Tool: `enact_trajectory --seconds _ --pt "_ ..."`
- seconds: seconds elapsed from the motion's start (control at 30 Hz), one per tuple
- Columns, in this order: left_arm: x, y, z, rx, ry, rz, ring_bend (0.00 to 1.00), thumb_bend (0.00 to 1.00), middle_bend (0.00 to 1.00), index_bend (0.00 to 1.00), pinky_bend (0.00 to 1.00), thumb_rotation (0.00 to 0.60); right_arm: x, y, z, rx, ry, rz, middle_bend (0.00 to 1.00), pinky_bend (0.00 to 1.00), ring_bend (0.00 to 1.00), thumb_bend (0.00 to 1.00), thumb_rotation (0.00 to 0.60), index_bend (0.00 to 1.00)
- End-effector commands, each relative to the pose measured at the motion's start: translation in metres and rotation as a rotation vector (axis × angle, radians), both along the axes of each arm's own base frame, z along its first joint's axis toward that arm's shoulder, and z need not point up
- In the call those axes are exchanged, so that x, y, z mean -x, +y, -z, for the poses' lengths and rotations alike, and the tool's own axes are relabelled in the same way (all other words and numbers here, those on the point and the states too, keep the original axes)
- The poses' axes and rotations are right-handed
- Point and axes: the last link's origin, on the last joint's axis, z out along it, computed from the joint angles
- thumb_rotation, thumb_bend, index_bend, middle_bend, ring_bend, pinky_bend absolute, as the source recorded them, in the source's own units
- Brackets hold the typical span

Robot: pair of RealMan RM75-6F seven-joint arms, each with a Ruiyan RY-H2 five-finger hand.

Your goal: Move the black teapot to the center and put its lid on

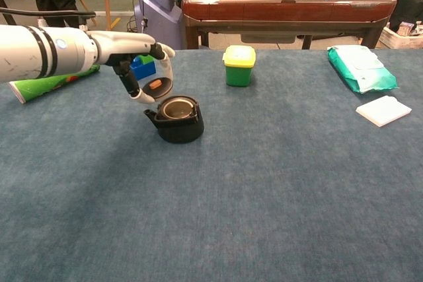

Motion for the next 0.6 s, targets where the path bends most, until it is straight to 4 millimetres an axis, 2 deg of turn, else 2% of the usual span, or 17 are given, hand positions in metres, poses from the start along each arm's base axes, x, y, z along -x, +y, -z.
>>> enact_trajectory --seconds 0.03,0.6 --pt "-0.003 0.0 0.004 0.007 0.004 0.001 0.0 0.25 0.0 0.42 0.0 0.6 0.0 0.0 0.0 0.0 0.001 0.002 0.24 0.1 0.04 0.1 0.6 0.27" --pt "-0.021 0.004 0.021 0.027 0.034 0.032 0.0 0.25 0.0 0.42 0.0 0.6 0.002 -0.001 -0.001 0.002 0.002 0.013 0.24 0.1 0.04 0.1 0.6 0.27"
